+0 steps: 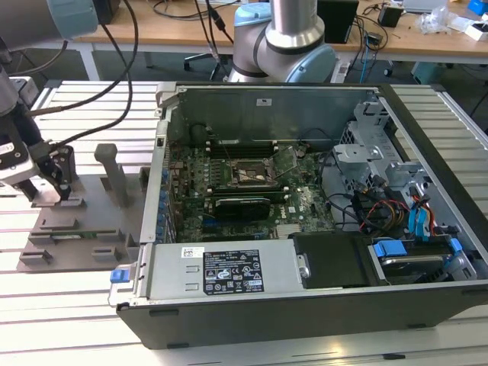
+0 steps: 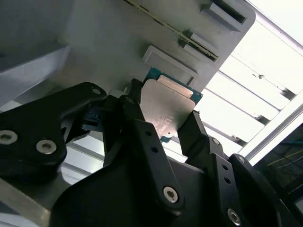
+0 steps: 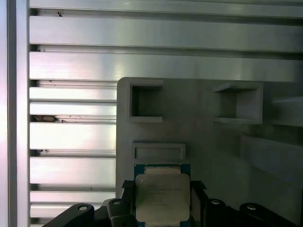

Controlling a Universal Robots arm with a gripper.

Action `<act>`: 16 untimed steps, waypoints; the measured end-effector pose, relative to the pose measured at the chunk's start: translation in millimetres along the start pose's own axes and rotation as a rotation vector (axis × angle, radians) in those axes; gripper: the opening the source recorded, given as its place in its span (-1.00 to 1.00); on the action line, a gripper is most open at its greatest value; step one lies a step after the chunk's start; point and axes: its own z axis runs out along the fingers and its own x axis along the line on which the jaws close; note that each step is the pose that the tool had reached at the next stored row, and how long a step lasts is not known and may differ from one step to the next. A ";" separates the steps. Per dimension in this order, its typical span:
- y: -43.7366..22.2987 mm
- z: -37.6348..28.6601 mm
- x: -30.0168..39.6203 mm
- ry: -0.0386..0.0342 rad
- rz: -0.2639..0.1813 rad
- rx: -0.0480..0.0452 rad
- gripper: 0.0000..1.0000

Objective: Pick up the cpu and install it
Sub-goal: 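Pick up the cpu and move it towards the insertion slot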

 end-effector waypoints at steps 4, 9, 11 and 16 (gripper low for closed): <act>-0.3 -8.0 -0.2 0.0000 0.000 0.0005 0.09; -0.6 -19.7 -0.6 0.0001 0.000 0.0012 0.09; -0.8 -25.8 -0.7 0.0000 0.000 0.0015 0.09; -1.2 -38.6 -1.1 0.0000 0.000 0.0016 0.09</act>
